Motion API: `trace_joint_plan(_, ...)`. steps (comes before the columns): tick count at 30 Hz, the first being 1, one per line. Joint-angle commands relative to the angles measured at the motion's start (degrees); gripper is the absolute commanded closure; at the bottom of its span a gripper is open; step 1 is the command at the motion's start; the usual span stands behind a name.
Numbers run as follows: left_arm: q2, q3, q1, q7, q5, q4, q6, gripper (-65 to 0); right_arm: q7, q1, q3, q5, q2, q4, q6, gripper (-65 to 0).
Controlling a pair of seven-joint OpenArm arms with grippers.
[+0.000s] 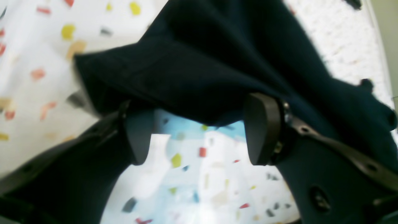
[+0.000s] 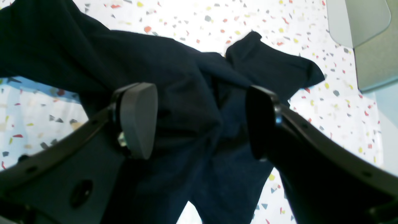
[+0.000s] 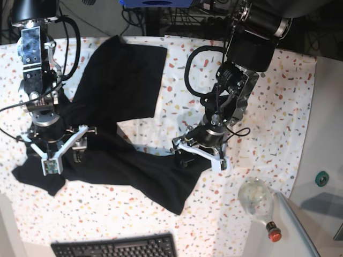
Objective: Layout the t-shirt on the table in an organized manner, then fold the t-shirt properly
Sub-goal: 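Grasp the shirt with both grippers and stretch it apart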
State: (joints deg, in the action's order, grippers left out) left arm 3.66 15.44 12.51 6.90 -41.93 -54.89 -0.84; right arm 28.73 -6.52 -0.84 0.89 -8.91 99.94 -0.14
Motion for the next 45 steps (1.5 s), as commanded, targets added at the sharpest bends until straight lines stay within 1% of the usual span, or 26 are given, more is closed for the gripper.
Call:
trace_joint_plan(1, -0.1, -0.1, 1.0, -1.0, 0.0, -1.0, 0.5, -39.7, -1.5, 0.8, 0.2, -0.2, -0.4, 1.2, -0.2, -40.5)
trace_joint_plan(3, -0.2, -1.2, 1.1, -1.2, -0.1, 0.3, 0.5, -32.6, -1.5, 0.4, 0.2, -0.2, -0.4, 1.2, -0.2, -40.5)
trace_joint_plan(4, -0.5, -3.4, 1.4, -1.2, -0.3, 1.4, 0.5, -28.6, -1.5, 0.3, 0.2, -0.2, -0.4, 1.2, -0.2, -40.5)
trace_joint_plan(5, -1.0, -5.5, 1.6, -1.1, -0.9, 2.5, 0.5, -25.7, -1.5, 0.2, 0.2, -0.2, -0.4, 1.2, -0.2, -40.5)
trace_joint_plan(7, -1.9, -8.5, 2.1, -1.1, -1.8, 3.8, 0.5, -21.9, -1.5, 0.2, 0.1, -0.2, -0.4, 1.2, -0.2, -40.5)
trace_joint_plan(8, -1.9, -9.0, 2.9, -1.0, -2.0, 4.7, 0.5, -21.2, -1.5, 0.1, 0.0, -0.2, -0.4, 1.2, -0.2, -40.5)
trace_joint_plan(13, -1.9, -7.0, 5.5, -1.1, -2.1, 7.8, 0.5, -21.4, -1.5, -1.5, -0.1, -0.1, -0.4, 1.1, -0.2, -40.5)
trace_joint_plan(18, -2.0, -6.9, 6.4, -1.1, -2.3, 8.4, 0.6, -21.4, -1.6, -6.0, -0.3, 0.0, -0.1, 1.3, -0.2, -40.5)
trace_joint_plan(22, -2.0, -6.9, 6.6, -1.1, -2.3, 7.9, 0.6, -19.9, -1.9, -11.9, -4.9, 0.0, -0.2, 3.7, -0.2, -40.5)
trace_joint_plan(23, -2.0, -6.9, 6.7, -1.1, -2.4, 7.6, 0.6, -17.1, -1.9, -12.9, -6.8, 0.0, -0.3, 3.8, -0.1, -40.5)
trace_joint_plan(26, -2.1, -6.7, 7.4, -0.7, -2.4, 5.8, 0.6, 0.0, -1.9, -13.9, -12.6, 0.0, -0.5, 3.7, -0.1, -40.5)
trace_joint_plan(28, -3.1, -6.7, 7.7, 1.3, -2.3, 3.9, 0.6, 0.0, -1.7, -13.9, -16.7, -0.1, -0.5, 3.7, -0.1, -40.5)
trace_joint_plan(31, -3.5, -6.8, 7.8, 5.1, -2.2, 1.0, 0.5, 0.0, -1.4, -13.5, -22.6, -0.1, -0.5, 3.7, -0.1, -40.5)
trace_joint_plan(34, -3.2, -7.1, 8.1, 7.0, -2.1, -2.6, 0.4, 0.0, 2.5, -12.9, -24.7, -0.1, -0.2, 1.4, -0.2, -40.1)
trace_joint_plan(35, -3.1, -7.3, 8.0, 7.0, -2.1, -3.4, 0.4, 0.0, 2.9, -12.9, -24.5, -0.1, -0.2, 0.6, -0.3, -38.9)
trace_joint_plan(36, -2.5, -7.3, 7.9, 7.0, -2.1, -4.2, 0.3, 0.0, 2.9, -13.3, -23.4, -0.1, -0.2, 0.0, -0.4, -35.7)
trace_joint_plan(37, -1.0, -7.3, 7.8, 7.0, -2.1, -4.8, 0.3, 0.0, 3.0, -13.8, -21.9, -0.1, -0.2, -0.2, -0.4, -31.7)
trace_joint_plan(38, 0.7, -6.8, 7.5, 7.0, -2.4, -5.2, 0.3, 0.0, 3.0, -14.9, -19.8, 0.0, -0.1, -0.4, -0.4, -26.3)
trace_joint_plan(40, 2.5, -7.1, 5.6, 7.6, -2.2, -6.2, 0.3, 0.0, 3.3, -15.8, -15.5, 0.0, 0.9, -1.3, -0.3, -15.2)
trace_joint_plan(42, 4.7, -7.3, 2.8, 8.8, -2.1, -8.6, 0.3, 0.0, 4.5, -15.0, -10.7, 1.1, 1.8, -5.9, -0.2, -5.0)
trace_joint_plan(43, 6.0, -7.3, 0.8, 8.8, -2.1, -10.3, 0.3, 0.0, 5.8, -13.3, -8.3, 2.1, 2.1, -9.3, -0.2, 0.0)
trace_joint_plan(45, 8.5, -7.4, -3.2, 8.7, -2.1, -13.6, 0.3, 0.0, 6.2, -10.7, -3.7, 4.8, 2.0, -15.1, -0.1, 0.0)
